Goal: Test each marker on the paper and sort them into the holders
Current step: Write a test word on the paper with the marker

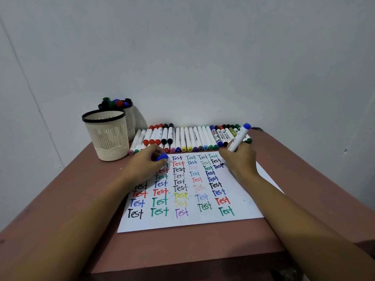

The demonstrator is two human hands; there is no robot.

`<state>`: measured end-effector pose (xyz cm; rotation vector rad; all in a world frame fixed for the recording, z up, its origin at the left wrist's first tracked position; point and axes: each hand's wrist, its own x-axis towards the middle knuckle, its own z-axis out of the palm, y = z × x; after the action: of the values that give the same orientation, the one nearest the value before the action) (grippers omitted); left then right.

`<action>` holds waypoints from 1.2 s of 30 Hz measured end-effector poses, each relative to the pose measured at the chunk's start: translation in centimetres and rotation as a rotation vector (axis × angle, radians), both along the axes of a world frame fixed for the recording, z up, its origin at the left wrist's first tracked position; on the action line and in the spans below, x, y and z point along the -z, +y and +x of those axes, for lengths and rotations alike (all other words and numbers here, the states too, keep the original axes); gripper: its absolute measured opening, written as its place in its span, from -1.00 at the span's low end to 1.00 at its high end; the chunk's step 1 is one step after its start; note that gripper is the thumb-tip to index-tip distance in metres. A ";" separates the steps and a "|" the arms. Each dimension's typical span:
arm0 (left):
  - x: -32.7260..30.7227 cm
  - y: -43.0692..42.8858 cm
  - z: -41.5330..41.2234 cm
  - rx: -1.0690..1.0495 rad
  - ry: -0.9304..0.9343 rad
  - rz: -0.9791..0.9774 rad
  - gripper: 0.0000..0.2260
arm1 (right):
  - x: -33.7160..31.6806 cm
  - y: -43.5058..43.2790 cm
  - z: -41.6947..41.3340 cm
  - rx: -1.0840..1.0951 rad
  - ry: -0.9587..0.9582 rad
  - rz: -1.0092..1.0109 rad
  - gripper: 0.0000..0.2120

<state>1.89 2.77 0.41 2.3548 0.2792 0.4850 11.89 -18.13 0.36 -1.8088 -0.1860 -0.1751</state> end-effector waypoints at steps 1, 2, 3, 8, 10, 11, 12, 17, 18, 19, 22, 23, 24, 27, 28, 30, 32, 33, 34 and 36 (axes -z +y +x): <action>0.0 0.0 0.0 -0.002 -0.004 0.025 -0.85 | 0.0 0.0 0.0 -0.002 -0.005 0.024 -0.79; 0.1 0.0 0.0 -0.003 -0.012 0.043 -0.83 | -0.1 0.0 0.0 -0.011 -0.016 0.055 -0.79; 0.0 -0.1 0.0 0.001 -0.024 0.056 -0.82 | -0.3 0.0 -0.1 -0.026 -0.032 0.088 -0.78; -0.3 -1.1 -0.3 0.094 -0.092 0.111 -0.77 | -1.5 0.5 -1.0 -0.201 -0.007 0.252 -0.73; -0.4 -1.5 -0.5 0.127 -0.110 0.114 -0.76 | -1.8 0.7 -1.3 -0.276 0.052 0.323 -0.76; -0.5 -1.7 -0.6 0.139 -0.116 0.116 -0.76 | -2.0 0.8 -1.4 -0.321 0.102 0.399 -0.78; -0.5 -1.9 -0.6 0.150 -0.121 0.119 -0.75 | -2.1 0.8 -1.6 -0.371 0.157 0.488 -0.79; -0.5 -2.7 -0.7 0.177 -0.150 0.101 -0.74 | -2.2 1.2 -2.4 -0.564 0.256 0.622 -0.86; -0.6 -2.8 -0.7 0.180 -0.160 0.101 -0.74 | -2.1 1.2 -2.4 -0.591 0.249 0.613 -0.86; -0.6 -2.9 -0.7 0.184 -0.167 0.102 -0.74 | -2.1 1.3 -2.5 -0.611 0.243 0.601 -0.86; -0.7 -3.0 -0.7 0.197 -0.175 0.100 -0.74 | -2.1 1.4 -2.6 -0.642 0.228 0.553 -0.86; -0.7 -3.1 -0.7 0.200 -0.178 0.097 -0.74 | -2.1 1.4 -2.7 -0.646 0.223 0.545 -0.86; -0.7 -3.1 -0.8 0.202 -0.181 0.094 -0.75 | -2.0 1.4 -2.7 -0.646 0.218 0.545 -0.85; -0.7 -3.2 -0.8 0.198 -0.193 0.080 -0.78 | -2.0 1.4 -2.7 -0.639 0.213 0.556 -0.84; -0.7 -3.2 -0.8 0.197 -0.194 0.076 -0.79 | -2.0 1.3 -2.7 -0.644 0.211 0.547 -0.84; -0.7 -3.3 -0.8 0.204 -0.197 0.064 -0.80 | -1.9 1.3 -2.7 -0.669 0.207 0.510 -0.85; -0.8 -3.5 -0.8 0.228 -0.212 0.048 -0.81 | -1.8 1.4 -2.8 -0.701 0.199 0.460 -0.87; -0.8 -3.6 -0.8 0.237 -0.224 0.044 -0.82 | -1.7 1.4 -2.9 -0.709 0.192 0.428 -0.88; -0.8 -3.7 -0.9 0.242 -0.237 0.045 -0.82 | -1.6 1.5 -2.9 -0.710 0.185 0.399 -0.88; -0.9 -3.9 -0.9 0.252 -0.257 0.040 -0.84 | -1.5 1.5 -2.9 -0.702 0.180 0.380 -0.89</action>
<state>0.98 -1.11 1.27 2.2933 -0.1454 0.6648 8.95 -16.59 1.91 -1.2846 -0.6012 0.4229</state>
